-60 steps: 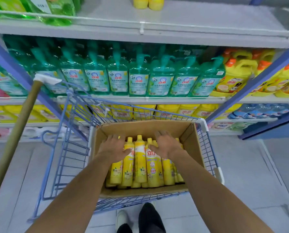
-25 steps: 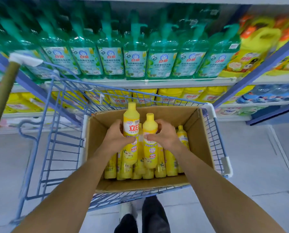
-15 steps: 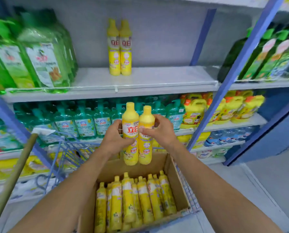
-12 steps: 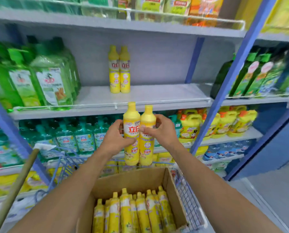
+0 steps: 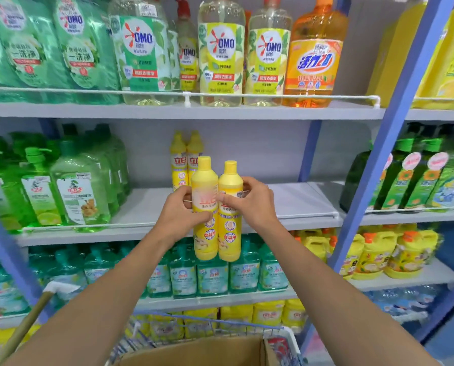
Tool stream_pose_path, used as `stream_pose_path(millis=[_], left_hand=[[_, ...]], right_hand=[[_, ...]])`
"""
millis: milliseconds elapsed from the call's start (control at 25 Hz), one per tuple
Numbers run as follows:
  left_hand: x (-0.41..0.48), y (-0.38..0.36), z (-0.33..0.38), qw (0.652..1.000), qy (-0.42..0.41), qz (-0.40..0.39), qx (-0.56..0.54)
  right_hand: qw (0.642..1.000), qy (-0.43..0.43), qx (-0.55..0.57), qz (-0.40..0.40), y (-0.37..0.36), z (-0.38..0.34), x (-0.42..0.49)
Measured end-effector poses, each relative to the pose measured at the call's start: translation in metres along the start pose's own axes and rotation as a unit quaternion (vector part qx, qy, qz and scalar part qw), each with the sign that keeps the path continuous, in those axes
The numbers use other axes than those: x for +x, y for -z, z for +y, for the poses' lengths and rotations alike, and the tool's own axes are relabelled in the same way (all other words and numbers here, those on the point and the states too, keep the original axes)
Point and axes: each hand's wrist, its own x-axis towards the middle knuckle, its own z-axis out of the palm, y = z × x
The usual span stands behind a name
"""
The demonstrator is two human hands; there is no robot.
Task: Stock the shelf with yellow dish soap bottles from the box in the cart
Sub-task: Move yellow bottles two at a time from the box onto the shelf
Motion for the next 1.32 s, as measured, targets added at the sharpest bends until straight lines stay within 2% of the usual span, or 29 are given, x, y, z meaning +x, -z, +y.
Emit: stream_pose_path(millis=[280,640,880,1080,1240,1320], left_hand=[[0.064,0.015,0.009,0.996,0.003,0.087,0.002],[0.122,0.054,-0.025,0.994,-0.006,0.112,-0.014],[0.141,0.058,-0.076,0.994,0.027,0.096,-0.040],[0.139,0.058,-0.098,0.995,0.014,0.073,-0.063],[0.121,0.043,-0.119,0.996,0.045,0.081,0.009],[0.117,0.037,-0.128,0.992,0.047,0.104,0.048]], right_hand=[[0.999,0.020,0.026,-0.011,-0.024,-0.012,0.079],[0.999,0.003,0.041,-0.007,-0.096,-0.013,0.130],[1.000,-0.021,0.004,0.000,-0.126,0.007,0.132],[0.999,-0.008,0.045,-0.029,-0.135,0.026,0.120],[0.993,-0.036,0.036,-0.103,-0.139,0.069,0.093],[0.994,-0.037,0.023,-0.104,-0.144,0.083,0.088]])
